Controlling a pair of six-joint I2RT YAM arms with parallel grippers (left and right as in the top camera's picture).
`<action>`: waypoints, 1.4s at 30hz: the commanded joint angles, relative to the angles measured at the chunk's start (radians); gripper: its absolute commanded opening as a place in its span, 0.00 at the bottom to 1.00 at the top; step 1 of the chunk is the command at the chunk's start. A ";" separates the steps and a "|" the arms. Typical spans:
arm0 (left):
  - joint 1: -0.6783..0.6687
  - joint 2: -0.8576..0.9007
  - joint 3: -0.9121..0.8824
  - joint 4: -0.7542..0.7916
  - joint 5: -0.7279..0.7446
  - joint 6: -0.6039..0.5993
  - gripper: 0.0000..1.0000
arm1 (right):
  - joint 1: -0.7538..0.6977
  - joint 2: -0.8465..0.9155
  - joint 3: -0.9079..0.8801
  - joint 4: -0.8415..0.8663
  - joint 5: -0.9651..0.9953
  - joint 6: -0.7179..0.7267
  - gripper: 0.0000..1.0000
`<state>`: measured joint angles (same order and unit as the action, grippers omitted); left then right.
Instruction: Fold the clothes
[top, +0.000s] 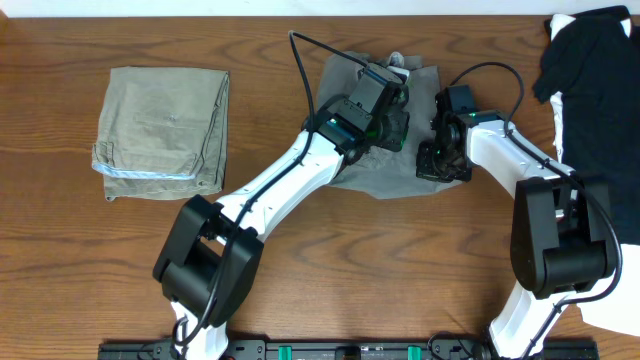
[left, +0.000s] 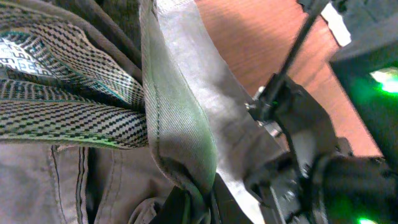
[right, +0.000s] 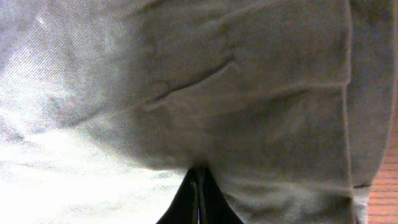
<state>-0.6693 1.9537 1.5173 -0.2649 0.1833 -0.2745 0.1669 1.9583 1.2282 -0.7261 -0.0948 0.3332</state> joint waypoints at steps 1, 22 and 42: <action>-0.003 0.033 0.026 0.026 -0.011 -0.012 0.07 | -0.002 0.035 -0.044 -0.006 0.012 0.023 0.01; -0.008 0.062 0.026 0.123 -0.011 -0.013 0.26 | -0.119 -0.114 0.231 -0.352 0.088 0.025 0.04; 0.165 -0.014 0.026 0.038 -0.012 0.079 0.58 | -0.114 -0.240 0.307 -0.206 -0.439 -0.238 0.01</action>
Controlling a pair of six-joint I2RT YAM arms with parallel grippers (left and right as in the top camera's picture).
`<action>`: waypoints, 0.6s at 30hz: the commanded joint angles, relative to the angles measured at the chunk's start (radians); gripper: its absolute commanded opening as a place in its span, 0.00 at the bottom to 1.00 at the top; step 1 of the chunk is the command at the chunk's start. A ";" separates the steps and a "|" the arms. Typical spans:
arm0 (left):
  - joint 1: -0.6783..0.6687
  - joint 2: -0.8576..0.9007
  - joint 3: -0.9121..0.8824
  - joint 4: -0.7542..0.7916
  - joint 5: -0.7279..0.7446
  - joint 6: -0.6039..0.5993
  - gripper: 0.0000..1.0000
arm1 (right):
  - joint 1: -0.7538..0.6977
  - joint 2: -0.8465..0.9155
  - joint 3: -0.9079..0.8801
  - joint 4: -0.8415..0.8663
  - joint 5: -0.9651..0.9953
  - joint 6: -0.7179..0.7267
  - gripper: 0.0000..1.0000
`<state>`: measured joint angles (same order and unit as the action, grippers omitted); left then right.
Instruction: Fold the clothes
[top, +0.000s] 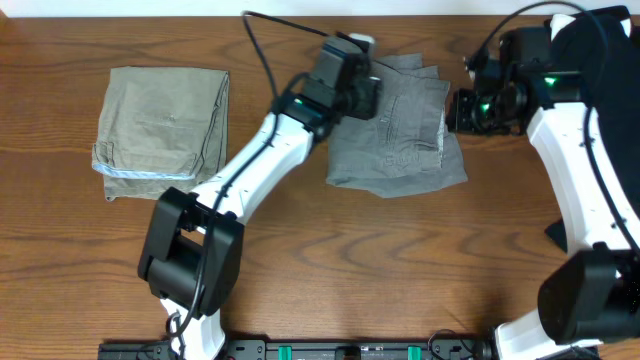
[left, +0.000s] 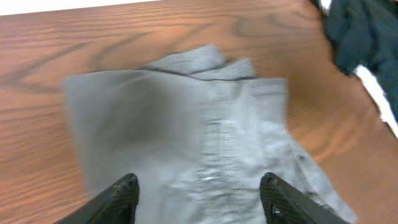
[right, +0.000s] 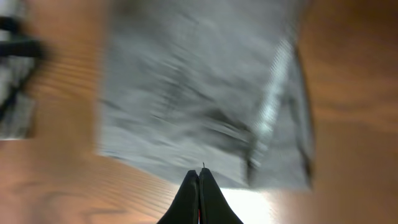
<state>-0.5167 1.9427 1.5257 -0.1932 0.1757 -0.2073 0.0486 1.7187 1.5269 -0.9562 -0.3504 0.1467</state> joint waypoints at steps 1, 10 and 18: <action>0.018 0.004 0.017 -0.046 -0.004 0.012 0.55 | 0.007 0.008 0.008 0.035 -0.203 -0.056 0.01; 0.022 0.092 0.016 -0.095 -0.004 0.012 0.54 | 0.075 0.186 0.006 0.077 -0.165 -0.067 0.01; 0.022 0.160 0.016 -0.105 -0.004 0.012 0.55 | 0.075 0.365 -0.002 -0.025 0.042 -0.066 0.01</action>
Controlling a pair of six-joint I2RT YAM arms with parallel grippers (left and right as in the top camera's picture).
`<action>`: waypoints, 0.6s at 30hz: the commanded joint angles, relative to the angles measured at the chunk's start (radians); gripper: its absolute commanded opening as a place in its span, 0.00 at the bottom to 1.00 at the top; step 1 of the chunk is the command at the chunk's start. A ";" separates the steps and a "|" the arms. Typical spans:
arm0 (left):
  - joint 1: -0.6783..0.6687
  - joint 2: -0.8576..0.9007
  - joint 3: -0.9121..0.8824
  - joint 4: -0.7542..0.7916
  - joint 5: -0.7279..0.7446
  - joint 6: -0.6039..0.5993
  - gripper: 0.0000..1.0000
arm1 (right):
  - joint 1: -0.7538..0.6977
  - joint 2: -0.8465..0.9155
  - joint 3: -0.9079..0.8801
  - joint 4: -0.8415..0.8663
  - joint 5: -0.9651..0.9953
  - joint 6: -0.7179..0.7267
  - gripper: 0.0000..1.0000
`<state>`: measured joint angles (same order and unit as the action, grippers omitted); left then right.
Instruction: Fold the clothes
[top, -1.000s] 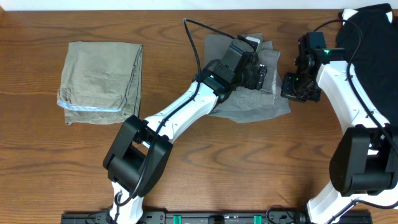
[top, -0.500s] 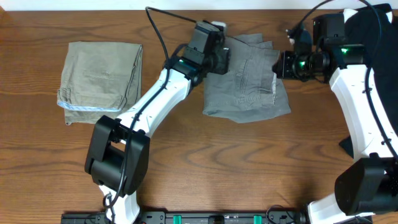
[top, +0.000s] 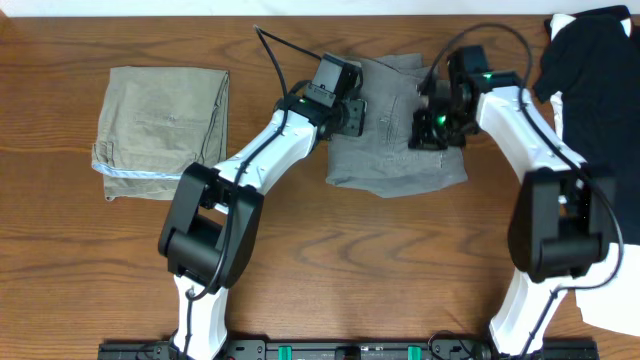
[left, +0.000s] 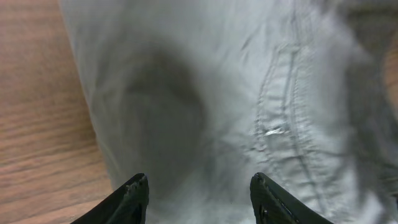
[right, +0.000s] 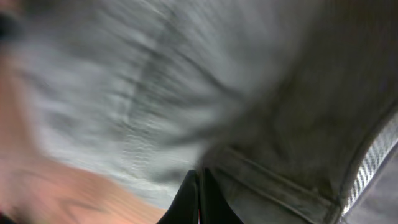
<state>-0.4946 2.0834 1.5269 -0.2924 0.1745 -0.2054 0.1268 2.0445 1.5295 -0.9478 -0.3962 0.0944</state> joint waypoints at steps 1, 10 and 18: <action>0.000 0.025 0.015 -0.006 -0.003 0.010 0.54 | -0.007 0.049 -0.006 -0.054 0.109 -0.014 0.01; 0.000 0.066 0.014 -0.006 -0.003 0.010 0.54 | -0.020 0.088 -0.132 0.039 0.216 0.048 0.01; 0.000 0.021 0.016 0.008 -0.003 0.010 0.55 | -0.021 0.087 -0.238 0.133 0.215 0.114 0.01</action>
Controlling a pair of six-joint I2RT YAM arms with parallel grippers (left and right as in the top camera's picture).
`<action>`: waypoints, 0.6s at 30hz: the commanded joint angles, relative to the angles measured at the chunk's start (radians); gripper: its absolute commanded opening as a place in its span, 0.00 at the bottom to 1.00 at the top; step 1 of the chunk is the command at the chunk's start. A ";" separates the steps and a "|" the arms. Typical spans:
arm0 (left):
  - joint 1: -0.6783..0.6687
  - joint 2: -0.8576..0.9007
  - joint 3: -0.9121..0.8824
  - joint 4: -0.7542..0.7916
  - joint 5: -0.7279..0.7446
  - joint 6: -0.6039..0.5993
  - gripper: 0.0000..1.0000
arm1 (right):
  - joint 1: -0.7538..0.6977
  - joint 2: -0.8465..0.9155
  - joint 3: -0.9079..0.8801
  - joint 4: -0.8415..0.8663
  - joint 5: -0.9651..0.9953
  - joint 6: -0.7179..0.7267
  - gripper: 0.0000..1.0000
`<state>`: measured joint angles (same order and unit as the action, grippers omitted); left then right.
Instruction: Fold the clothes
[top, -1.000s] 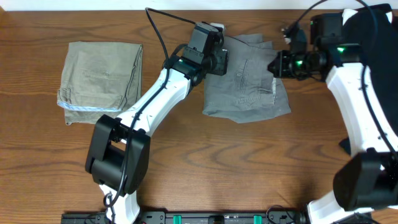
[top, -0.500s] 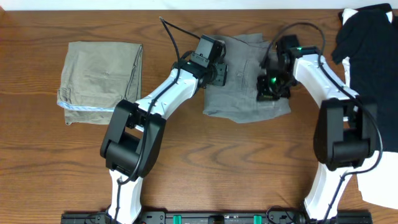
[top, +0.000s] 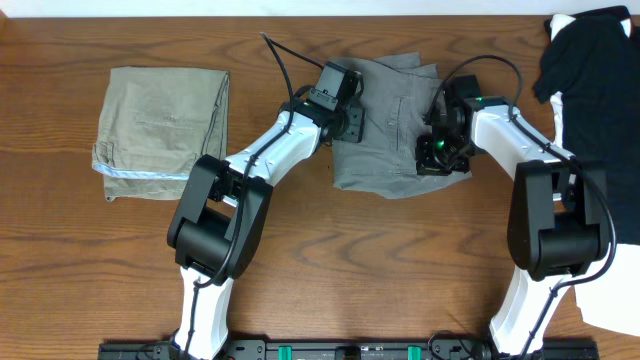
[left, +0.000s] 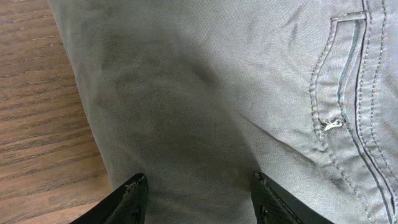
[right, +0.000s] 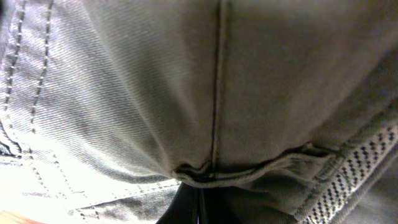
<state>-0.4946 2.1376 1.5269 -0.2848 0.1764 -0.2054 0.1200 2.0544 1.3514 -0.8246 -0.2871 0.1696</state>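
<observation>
Grey folded trousers (top: 393, 140) lie at the table's top centre. My left gripper (top: 344, 113) rests on their left edge. In the left wrist view it (left: 202, 202) is open, its two fingers spread wide on the grey cloth (left: 211, 99) beside a stitched pocket. My right gripper (top: 438, 155) sits at the trousers' right edge. It (right: 199, 208) is shut, the tips pressed together under a waistband fold (right: 249, 168) with nothing seen between them.
Khaki trousers (top: 163, 130) lie folded at the left. A black garment (top: 595, 80) is heaped at the top right, with white cloth (top: 612, 305) at the right edge. Bare wood runs along the front.
My right gripper has shifted a little nearer the front, down the trousers' right edge. The left gripper stays open on the left edge, and the cloth's left side looks slightly tidier.
First both grippers were shut on the grey trousers, bunched at the centre. Then the trousers lay folded flat, the left gripper open above them and the right one shut, off to the right. After that both were down on the cloth, and they still are.
</observation>
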 joint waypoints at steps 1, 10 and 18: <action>0.000 -0.049 0.016 -0.002 -0.005 0.011 0.55 | -0.014 0.077 -0.056 0.005 0.103 0.038 0.01; 0.000 -0.237 0.016 -0.142 -0.020 0.037 0.55 | -0.014 0.032 0.202 -0.226 -0.006 -0.137 0.01; -0.019 -0.246 0.011 -0.276 0.026 0.036 0.15 | -0.023 -0.021 0.447 -0.227 -0.008 -0.145 0.01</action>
<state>-0.4988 1.8698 1.5387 -0.5327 0.1810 -0.1791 0.1196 2.0781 1.7363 -1.0691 -0.2920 0.0490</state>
